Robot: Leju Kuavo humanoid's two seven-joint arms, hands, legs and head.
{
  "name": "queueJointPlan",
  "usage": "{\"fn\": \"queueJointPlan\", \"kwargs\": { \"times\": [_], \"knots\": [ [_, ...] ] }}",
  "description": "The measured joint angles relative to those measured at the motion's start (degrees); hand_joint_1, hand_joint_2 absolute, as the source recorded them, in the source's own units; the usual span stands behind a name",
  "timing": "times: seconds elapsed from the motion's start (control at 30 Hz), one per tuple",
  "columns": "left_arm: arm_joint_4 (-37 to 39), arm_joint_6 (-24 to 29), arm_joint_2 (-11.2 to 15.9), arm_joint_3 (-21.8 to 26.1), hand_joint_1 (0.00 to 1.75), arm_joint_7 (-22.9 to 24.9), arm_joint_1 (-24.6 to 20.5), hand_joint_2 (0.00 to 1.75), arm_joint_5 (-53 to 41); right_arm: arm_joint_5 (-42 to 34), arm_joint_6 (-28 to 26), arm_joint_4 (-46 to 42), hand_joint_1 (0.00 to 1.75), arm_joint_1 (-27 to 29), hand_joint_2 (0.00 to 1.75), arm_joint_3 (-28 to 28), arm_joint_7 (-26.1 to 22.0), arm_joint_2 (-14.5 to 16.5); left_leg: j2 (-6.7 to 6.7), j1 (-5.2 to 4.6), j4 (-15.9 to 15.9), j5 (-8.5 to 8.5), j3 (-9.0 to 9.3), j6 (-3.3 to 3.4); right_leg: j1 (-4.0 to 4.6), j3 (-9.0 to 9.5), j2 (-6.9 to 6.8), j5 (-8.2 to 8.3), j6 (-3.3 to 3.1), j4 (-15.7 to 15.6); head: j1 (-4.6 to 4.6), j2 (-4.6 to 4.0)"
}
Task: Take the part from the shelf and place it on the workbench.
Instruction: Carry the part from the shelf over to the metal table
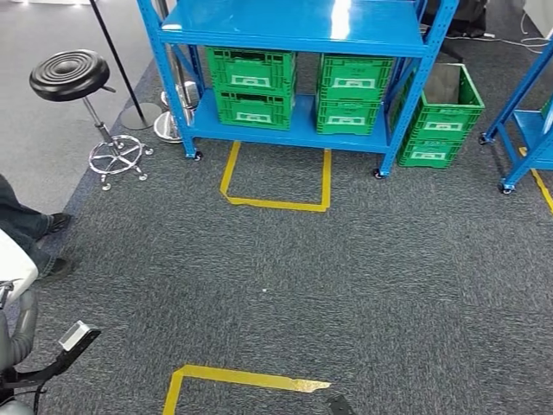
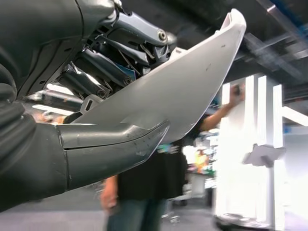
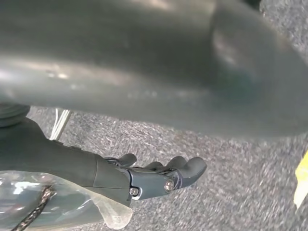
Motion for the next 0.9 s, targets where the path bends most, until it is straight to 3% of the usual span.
{"fn": "queueJointPlan", "kwargs": {
  "times": [0.07,0.1,0.17,0.2,0.23,0.27,0.33,0.4,0.43,0.5,0.57,0.63,0.7,0.73,0.77,0.83,0.9],
  "knots": [
    [-0.1,0.0,0.0,0.0,1.75,0.1,0.0,1.75,0.0,0.0,0.0,0.0,0.00,-0.1,0.00,0.0,0.0,0.0,-1.24,0.31,-0.4,0.54,-0.21,0.79,-0.12,-1.48,2.75,-2.31,0.52,3.2,0.06,0.00],
    [-0.1,0.0,0.0,0.0,1.75,0.1,-0.1,1.75,-0.1,0.1,0.0,0.0,0.00,0.0,0.00,0.0,0.0,0.0,-1.84,0.36,-0.4,0.70,-0.39,1.05,-0.17,-3.08,4.41,-4.21,0.65,6.6,0.09,0.00],
    [-0.1,0.0,0.0,0.0,1.75,0.1,-0.1,1.75,-0.2,0.1,0.0,0.0,0.00,0.1,0.00,0.0,0.0,0.0,-3.21,0.31,-0.4,0.90,-0.74,1.31,-0.12,-6.60,5.66,-7.41,0.68,14.2,0.12,0.00],
    [-0.1,0.0,0.0,0.0,1.75,0.1,0.0,1.75,-0.3,0.1,0.0,0.0,0.00,0.2,0.00,0.0,0.0,0.0,-3.99,0.27,-0.4,0.97,-0.84,1.33,-0.10,-7.59,5.77,-7.68,0.66,16.2,0.11,0.00],
    [-0.1,0.0,0.0,0.0,1.75,0.1,0.0,1.75,-0.3,0.1,0.0,0.0,0.00,0.2,0.00,0.0,0.0,0.0,-4.79,0.25,-0.3,1.03,-0.88,1.30,-0.08,-7.48,5.85,-6.72,0.59,15.9,0.12,0.00],
    [-0.1,0.0,0.0,0.0,1.75,0.1,0.0,1.75,-0.3,0.1,0.0,0.0,0.00,0.3,0.00,0.0,0.0,0.0,-5.62,0.26,-0.3,1.08,-0.86,1.24,-0.12,-6.26,6.11,-4.74,0.49,13.2,0.11,0.00],
    [-0.1,0.0,-0.1,0.0,1.75,0.1,0.0,1.75,-0.3,0.1,0.0,0.0,0.00,0.3,0.00,0.0,0.0,0.0,-7.07,0.23,0.1,1.07,-1.02,0.96,-0.41,-2.59,8.65,-0.83,0.30,5.2,0.10,0.00],
    [-0.1,0.0,0.0,0.0,1.75,0.1,-0.1,1.75,-0.4,0.1,0.0,0.0,0.00,0.2,0.00,0.0,0.0,0.0,-8.40,0.29,0.6,1.22,-1.73,0.38,-0.68,-0.42,11.18,0.22,0.20,0.7,0.04,0.00],
    [-0.2,0.0,0.0,0.0,1.75,0.1,-0.1,1.75,-0.4,0.1,0.1,0.0,0.00,0.2,0.00,0.0,0.0,0.0,-9.10,0.38,0.7,1.43,-2.12,-0.05,-0.68,-0.21,11.46,0.01,0.14,0.4,0.03,0.00],
    [-0.2,0.0,0.1,0.0,1.75,0.1,0.0,1.75,-0.4,0.2,0.1,0.0,0.00,0.2,0.00,0.0,0.0,0.0,-9.81,0.54,1.0,1.61,-2.69,-0.78,-0.72,-0.07,10.08,0.23,-0.29,0.1,0.04,0.00],
    [-0.2,0.0,0.2,-0.1,1.75,0.1,-0.1,1.75,-0.3,0.3,0.1,0.0,0.00,0.2,0.00,0.0,0.0,0.1,-7.64,0.34,3.7,-0.07,-3.84,-1.35,-0.93,0.09,8.44,0.45,-0.82,-0.2,-0.24,0.00],
    [-0.2,0.0,0.3,-0.1,1.75,0.0,-0.4,1.75,-0.1,0.4,0.1,0.0,0.00,0.2,0.00,0.0,0.0,0.1,-4.69,0.37,10.5,-3.71,-6.71,-1.88,-0.88,0.15,6.69,0.42,-1.10,-0.2,-0.58,0.00],
    [-0.2,0.0,0.2,-0.1,1.75,-0.1,-0.5,1.75,0.3,0.6,0.2,0.0,0.00,0.3,0.00,0.0,0.0,0.1,-3.77,0.67,16.6,-6.00,-9.35,-2.24,-0.80,0.15,4.89,0.33,-1.18,-0.2,-0.65,0.00],
    [-0.2,0.0,0.2,-0.1,1.75,-0.2,-0.5,1.75,0.5,0.7,0.2,0.0,0.00,0.3,0.00,0.0,0.0,0.1,-3.62,0.79,17.0,-5.65,-9.46,-2.31,-0.79,0.16,4.08,0.28,-1.19,-0.2,-0.66,0.00],
    [-0.2,0.0,0.2,-0.1,1.75,-0.3,-0.5,1.75,0.6,0.7,0.2,0.0,0.00,0.2,0.00,0.0,0.0,0.1,-3.41,0.86,15.2,-4.25,-8.41,-2.30,-0.78,0.24,3.32,0.20,-1.17,-0.2,-0.66,0.00],
    [-0.4,0.0,0.2,-0.1,1.75,-0.8,-0.5,1.75,1.1,0.8,0.3,0.0,0.00,0.1,0.00,0.0,-0.1,0.1,-1.56,0.65,7.3,-0.67,-4.23,-1.99,-0.66,0.53,1.99,-0.04,-0.99,-0.2,-0.66,0.00],
    [-0.9,0.0,0.0,0.0,1.75,-1.5,-0.6,1.75,1.6,0.8,0.3,0.0,0.00,0.1,0.00,0.0,-0.3,0.1,0.41,0.13,1.6,0.78,-1.50,-1.31,-0.32,0.63,0.86,-0.29,-0.63,-0.2,-0.66,0.00]
  ]
}}
